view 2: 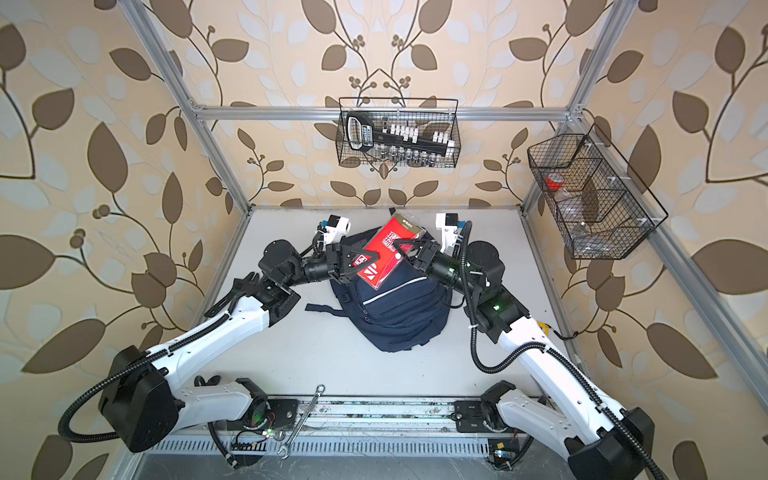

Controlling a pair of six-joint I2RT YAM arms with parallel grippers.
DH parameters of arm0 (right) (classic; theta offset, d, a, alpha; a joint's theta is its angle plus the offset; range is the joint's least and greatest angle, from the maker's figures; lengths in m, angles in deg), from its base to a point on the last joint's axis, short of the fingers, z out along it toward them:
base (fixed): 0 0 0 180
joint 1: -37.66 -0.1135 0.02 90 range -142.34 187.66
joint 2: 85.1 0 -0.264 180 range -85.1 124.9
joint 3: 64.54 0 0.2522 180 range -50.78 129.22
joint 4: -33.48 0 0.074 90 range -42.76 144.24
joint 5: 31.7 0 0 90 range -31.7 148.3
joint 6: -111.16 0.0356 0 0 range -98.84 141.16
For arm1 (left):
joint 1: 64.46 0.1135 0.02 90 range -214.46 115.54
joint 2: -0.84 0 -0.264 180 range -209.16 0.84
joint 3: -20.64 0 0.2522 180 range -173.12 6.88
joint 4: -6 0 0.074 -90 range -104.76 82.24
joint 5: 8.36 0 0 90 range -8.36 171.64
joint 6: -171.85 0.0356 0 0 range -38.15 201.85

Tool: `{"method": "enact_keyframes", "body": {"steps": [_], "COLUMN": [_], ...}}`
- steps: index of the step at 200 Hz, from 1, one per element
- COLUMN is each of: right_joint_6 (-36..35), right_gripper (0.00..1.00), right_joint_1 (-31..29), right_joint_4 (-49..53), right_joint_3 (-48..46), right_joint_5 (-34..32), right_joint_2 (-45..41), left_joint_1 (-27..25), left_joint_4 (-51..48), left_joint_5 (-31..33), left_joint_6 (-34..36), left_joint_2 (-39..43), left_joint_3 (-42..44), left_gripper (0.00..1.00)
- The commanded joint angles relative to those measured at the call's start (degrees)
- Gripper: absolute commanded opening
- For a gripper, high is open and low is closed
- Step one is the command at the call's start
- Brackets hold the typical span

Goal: Pack the student bag
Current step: 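Grasp the red packet with the right gripper while the left holds it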

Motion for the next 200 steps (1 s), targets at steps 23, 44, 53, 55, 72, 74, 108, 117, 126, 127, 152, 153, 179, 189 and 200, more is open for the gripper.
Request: {"method": "enact_keyframes", "body": {"steps": [23, 44, 53, 55, 72, 74, 108, 117, 126, 127, 152, 153, 179, 189, 200], "right_joint_6": [-9.3, -11.2, -12.5, -13.0, -13.2, -13.2, -13.9, -14.0, -14.0, -14.0, -14.2, -14.2, -17.8, -20.3, -22.3], "right_gripper": [0.70, 0.65, 0.63, 0.63, 0.54, 0.53, 0.24, 0.14, 0.02, 0.00, 0.00, 0.00, 0.00, 0.00, 0.00], "right_joint_1": [14.1, 15.7, 15.7, 15.7, 15.6, 15.6, 15.6, 15.6, 15.5, 15.5, 15.5, 15.5, 16.0, 16.4, 17.2], "right_joint_4": [7.4, 7.5, 8.3, 8.3, 8.3, 8.2, 10.1, 10.4, 10.5, 10.5, 10.8, 10.8, 17.0, 22.3, 27.7], "right_joint_3": [4.7, 2.8, 2.5, 2.3, 1.2, 1.2, 1.0, 1.1, 1.2, 1.1, 1.2, 1.3, 3.3, 4.8, 6.2], "right_joint_5": [30.4, 36.5, 37.9, 38.2, 38.6, 38.7, 38.4, 38.7, 38.5, 38.5, 37.0, 37.0, 30.2, 25.6, 20.2], "right_joint_2": [3.6, 3.1, 2.5, 2.3, 1.1, 1.0, -0.6, -0.7, -1.0, -1.0, -2.1, -2.1, -2.6, -2.1, -1.2], "left_joint_1": [0.0, 0.2, 0.3, 0.4, 0.4, 0.5, 0.6, 0.7, 0.8, 0.7, 0.9, 0.9, 1.0, 1.0, 0.9], "left_joint_4": [-7.4, -8.1, -8.7, -9.0, -11.2, -11.4, -13.4, -14.4, -15.9, -16.1, -26.8, -27.3, -57.4, -63.5, -69.3], "left_joint_5": [-11.6, -15.1, -16.1, -16.3, -17.8, -17.9, -20.5, -20.9, -21.1, -21.2, -19.4, -19.1, -1.9, 5.4, 13.5], "left_joint_6": [8.8, 9.6, 10.1, 10.3, 12.2, 12.4, 14.4, 15.3, 16.5, 16.5, 24.0, 24.9, 43.5, 47.2, 49.7], "left_joint_2": [2.7, 2.7, 2.8, 2.8, 2.9, 2.9, 1.9, 1.7, 1.4, 1.4, 0.7, 0.7, -0.5, -1.2, -1.9], "left_joint_3": [-4.1, -4.4, -4.6, -4.7, -5.7, -5.8, -6.8, -7.2, -7.7, -7.8, -10.5, -10.8, -19.7, -21.9, -24.1], "left_gripper": [0.00, 0.00, 0.00, 0.00, 0.00, 0.00, 0.00, 0.00, 0.00, 0.00, 0.00, 0.00, 0.64, 0.69, 0.72]}}
